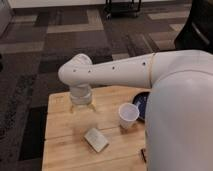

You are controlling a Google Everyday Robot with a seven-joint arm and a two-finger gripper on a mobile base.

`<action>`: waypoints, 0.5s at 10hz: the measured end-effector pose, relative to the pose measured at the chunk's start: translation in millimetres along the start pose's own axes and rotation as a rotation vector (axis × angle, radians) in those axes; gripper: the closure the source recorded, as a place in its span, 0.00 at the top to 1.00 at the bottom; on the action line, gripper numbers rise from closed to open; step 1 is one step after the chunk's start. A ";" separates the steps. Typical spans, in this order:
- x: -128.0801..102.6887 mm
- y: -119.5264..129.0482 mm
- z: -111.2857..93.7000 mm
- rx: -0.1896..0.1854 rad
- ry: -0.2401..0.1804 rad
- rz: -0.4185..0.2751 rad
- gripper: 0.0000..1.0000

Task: Wipe the white sponge on the table

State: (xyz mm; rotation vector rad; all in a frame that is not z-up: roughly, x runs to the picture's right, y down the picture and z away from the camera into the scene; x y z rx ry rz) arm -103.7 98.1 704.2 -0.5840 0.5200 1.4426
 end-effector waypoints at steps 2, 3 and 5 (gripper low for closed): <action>0.0 0.0 0.0 0.000 0.000 0.000 0.65; 0.0 0.0 0.0 0.000 0.000 0.000 0.65; 0.0 0.0 0.0 0.000 0.000 0.000 0.55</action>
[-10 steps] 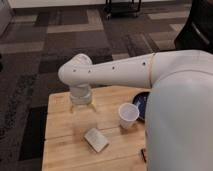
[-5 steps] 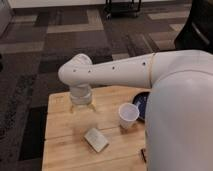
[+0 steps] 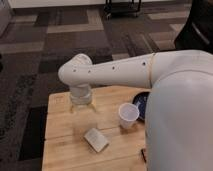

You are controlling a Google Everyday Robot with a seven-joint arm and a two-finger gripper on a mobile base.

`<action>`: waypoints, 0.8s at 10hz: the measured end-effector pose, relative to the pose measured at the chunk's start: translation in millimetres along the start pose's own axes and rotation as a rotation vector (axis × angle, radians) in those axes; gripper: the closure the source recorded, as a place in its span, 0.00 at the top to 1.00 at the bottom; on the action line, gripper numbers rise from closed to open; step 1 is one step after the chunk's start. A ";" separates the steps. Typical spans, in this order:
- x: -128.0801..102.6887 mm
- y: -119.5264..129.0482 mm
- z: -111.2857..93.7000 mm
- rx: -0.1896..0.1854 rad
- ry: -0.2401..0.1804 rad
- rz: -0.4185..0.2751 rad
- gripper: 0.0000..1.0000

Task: Wipe the white sponge on the table

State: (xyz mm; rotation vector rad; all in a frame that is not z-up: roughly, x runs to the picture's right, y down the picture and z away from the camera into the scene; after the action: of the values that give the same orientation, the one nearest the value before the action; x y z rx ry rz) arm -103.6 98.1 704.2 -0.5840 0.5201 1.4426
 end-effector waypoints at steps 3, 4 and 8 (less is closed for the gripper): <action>0.0 0.0 0.0 0.000 0.000 0.000 0.45; 0.0 0.0 0.0 0.000 0.000 0.000 0.49; 0.0 0.0 0.0 0.000 0.000 0.000 0.80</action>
State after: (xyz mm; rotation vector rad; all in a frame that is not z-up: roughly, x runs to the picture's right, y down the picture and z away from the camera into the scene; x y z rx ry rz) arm -103.7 98.1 704.2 -0.5840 0.5201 1.4426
